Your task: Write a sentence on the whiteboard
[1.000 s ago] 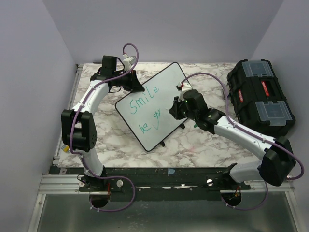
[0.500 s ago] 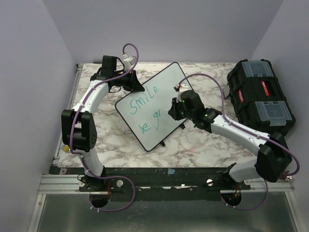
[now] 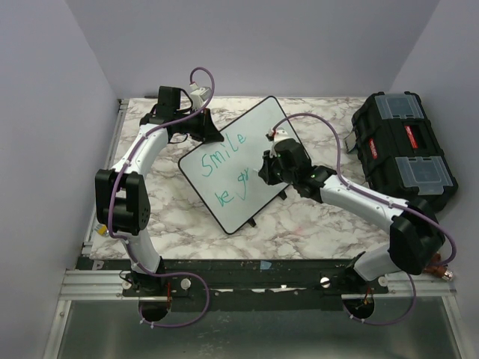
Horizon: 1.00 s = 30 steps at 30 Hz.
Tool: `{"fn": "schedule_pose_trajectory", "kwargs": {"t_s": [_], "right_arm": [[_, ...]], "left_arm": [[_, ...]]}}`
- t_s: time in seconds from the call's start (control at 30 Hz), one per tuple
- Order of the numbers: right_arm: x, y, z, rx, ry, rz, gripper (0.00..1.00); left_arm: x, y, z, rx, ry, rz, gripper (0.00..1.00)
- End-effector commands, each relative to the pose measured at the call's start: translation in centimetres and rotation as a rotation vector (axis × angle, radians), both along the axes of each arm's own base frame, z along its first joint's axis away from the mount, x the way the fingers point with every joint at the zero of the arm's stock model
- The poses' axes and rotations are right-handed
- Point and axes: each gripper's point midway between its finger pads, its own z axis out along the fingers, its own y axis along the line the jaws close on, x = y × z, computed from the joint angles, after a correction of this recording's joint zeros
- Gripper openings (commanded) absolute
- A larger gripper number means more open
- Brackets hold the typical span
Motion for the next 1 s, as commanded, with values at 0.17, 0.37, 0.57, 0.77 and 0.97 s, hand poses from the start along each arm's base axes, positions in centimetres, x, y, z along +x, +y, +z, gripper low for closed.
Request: {"fn": "schedule_pose_trajectory", "kwargs": {"t_s": [0.17,0.37,0.57,0.77,0.97], "right_arm": [[1.3,0.9,0.6,0.028,-0.017,-0.004,0.01],[0.3,1.3,0.0,0.033,0.018,0.043,0.01],[-1.3,1.2,-1.3,0.04,0.07,0.082,0.01],[-2.5,0.7,-2.5,0.029,0.108,0.096,0.01],[-2.8,-0.2,-2.9,0.009,0.112,0.066,0.01]], "left_arm": [[0.6,0.2,0.0,0.056,-0.113,-0.025,0.0],[0.6,0.2,0.0,0.057,-0.116,-0.026,0.0],[0.6,0.2,0.0,0.057,-0.114,-0.026,0.0],[0.5,0.2,0.0,0.057,-0.114,-0.027,0.0],[0.5,0.2,-0.1,0.058,-0.113,-0.027,0.0]]}}
